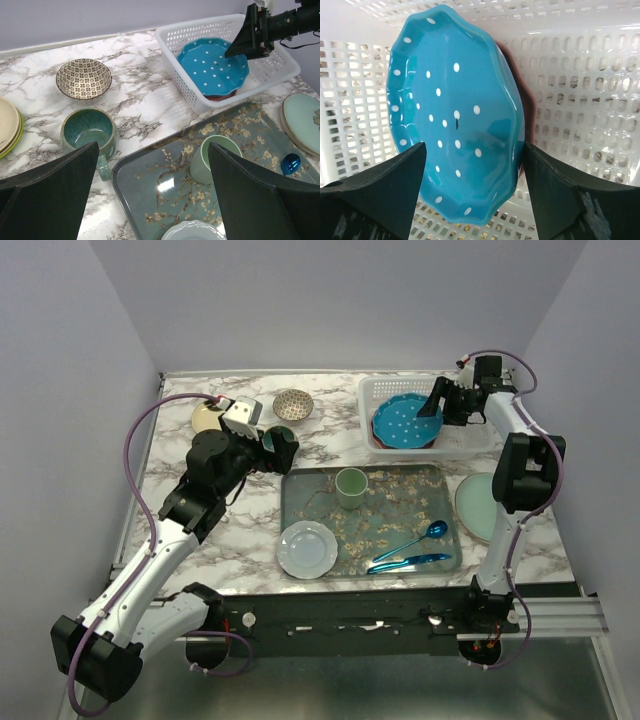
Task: Place the mixed dishes into the plastic bin
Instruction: Place the plate in the plastic bin.
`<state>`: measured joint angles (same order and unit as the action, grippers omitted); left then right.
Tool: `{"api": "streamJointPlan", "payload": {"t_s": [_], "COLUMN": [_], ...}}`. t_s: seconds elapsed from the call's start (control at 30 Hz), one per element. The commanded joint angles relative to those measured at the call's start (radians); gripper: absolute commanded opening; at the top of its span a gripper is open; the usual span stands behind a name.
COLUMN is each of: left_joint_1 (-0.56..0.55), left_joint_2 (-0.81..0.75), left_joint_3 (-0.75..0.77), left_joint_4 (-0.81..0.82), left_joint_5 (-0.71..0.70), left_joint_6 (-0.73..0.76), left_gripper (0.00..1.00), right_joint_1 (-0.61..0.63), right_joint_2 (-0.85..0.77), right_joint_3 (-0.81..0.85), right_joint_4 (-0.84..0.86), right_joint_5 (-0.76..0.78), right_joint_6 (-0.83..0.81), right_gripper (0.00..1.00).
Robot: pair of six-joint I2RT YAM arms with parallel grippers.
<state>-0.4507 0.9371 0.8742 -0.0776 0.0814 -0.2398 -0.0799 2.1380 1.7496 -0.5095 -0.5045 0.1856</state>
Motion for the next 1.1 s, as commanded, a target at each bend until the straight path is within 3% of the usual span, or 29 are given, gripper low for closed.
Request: {"api": "streamJointPlan", "payload": {"t_s": [0.0, 0.7, 1.07], "left_joint_1": [0.010, 0.010, 0.014], "left_joint_2": [-0.014, -0.023, -0.052], "left_joint_3": [0.014, 0.014, 0.014], "left_joint_4": [0.007, 0.004, 0.001], "left_joint_5": [0.018, 0.020, 0.012], "left_joint_6": [0.002, 0.000, -0.001], "left_gripper": [0.99, 0.99, 0.99], "right_joint_1": [0.038, 0.068, 0.068], "right_joint_2": [0.020, -0.016, -0.320], "right_joint_3": [0.062, 0.074, -0.088], "right_joint_4": [-0.043, -0.084, -0.080], "right_joint_5": [0.098, 0.235, 0.112], "right_joint_6": [-0.070, -0.176, -0.383], "right_gripper": [0.85, 0.92, 0.95]}}
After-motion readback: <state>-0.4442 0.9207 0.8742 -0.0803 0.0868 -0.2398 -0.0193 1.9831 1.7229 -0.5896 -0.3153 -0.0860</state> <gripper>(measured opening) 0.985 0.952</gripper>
